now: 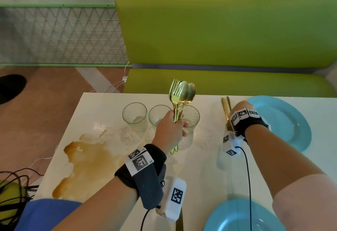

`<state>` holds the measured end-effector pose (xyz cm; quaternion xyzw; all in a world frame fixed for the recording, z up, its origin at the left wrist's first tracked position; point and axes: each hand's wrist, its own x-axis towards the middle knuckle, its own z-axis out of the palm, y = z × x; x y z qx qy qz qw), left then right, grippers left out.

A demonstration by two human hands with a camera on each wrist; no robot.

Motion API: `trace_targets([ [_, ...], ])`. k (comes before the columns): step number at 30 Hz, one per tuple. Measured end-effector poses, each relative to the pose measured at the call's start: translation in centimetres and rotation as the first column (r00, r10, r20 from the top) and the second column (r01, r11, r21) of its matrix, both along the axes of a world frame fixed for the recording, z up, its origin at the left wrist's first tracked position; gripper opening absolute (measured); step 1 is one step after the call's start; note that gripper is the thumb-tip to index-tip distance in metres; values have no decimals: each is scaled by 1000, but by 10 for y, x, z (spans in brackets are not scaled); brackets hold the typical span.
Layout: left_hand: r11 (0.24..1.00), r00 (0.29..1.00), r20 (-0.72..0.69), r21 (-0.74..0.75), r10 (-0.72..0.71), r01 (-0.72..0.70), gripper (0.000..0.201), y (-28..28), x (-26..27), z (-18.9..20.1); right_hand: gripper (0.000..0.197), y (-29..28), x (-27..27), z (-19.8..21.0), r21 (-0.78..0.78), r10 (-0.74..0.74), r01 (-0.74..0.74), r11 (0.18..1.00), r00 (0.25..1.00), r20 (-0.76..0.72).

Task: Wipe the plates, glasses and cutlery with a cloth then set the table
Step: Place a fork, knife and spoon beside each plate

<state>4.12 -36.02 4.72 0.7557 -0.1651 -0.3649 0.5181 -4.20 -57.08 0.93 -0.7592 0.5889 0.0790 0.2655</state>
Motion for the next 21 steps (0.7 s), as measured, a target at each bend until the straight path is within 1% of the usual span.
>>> trace_targets([
  [1,1000,1000,1,0,0,0,11,0,0,0,25,1,-2,5,-1,46,-47,999,996,-82],
  [3,1000,1000,2,1,3,-3,11,0,1,0,11,1,-7,6,1,39,-40,999,988,-147],
  [4,1000,1000,0,0,5,-5,11,1,0,0,13,3,-8,10,32,6,-2,999,990,-140],
  [6,1000,1000,-2,-2,5,-5,11,1,0,-1,23,3,-12,8,14,31,-29,999,988,-150],
  [7,1000,1000,-1,0,1,-1,11,1,0,-2,25,3,-12,7,-12,22,-24,1000,992,-126],
  [10,1000,1000,5,8,-11,10,10,0,-2,-2,20,3,-10,0,-38,-55,53,998,997,-56],
  [11,1000,1000,5,9,-12,12,10,0,-2,-3,23,0,-10,-4,-61,-27,23,998,996,-80],
  [12,1000,1000,5,11,-13,13,10,0,-2,-3,26,-6,-10,-11,-56,-31,28,998,998,-54],
  [13,1000,1000,6,13,-14,14,10,-1,-3,-3,23,-9,-11,-14,-31,-26,25,999,999,-24],
  [15,1000,1000,5,14,-13,13,10,0,-3,-4,5,-15,-10,-18,-23,-48,48,999,999,26],
  [16,1000,1000,2,13,-11,11,10,0,-4,-4,21,-19,-10,-25,-19,-57,57,998,998,34],
  [17,1000,1000,-2,10,-7,7,10,0,-4,-4,30,-19,-11,-26,-30,-45,46,999,999,31],
  [18,1000,1000,-5,8,-4,4,10,1,-4,-4,33,-20,-11,-28,-41,-37,39,998,999,28],
  [21,1000,1000,-9,6,-4,4,10,1,-5,-3,33,-22,-14,-29,-50,15,-16,999,1000,-22],
])
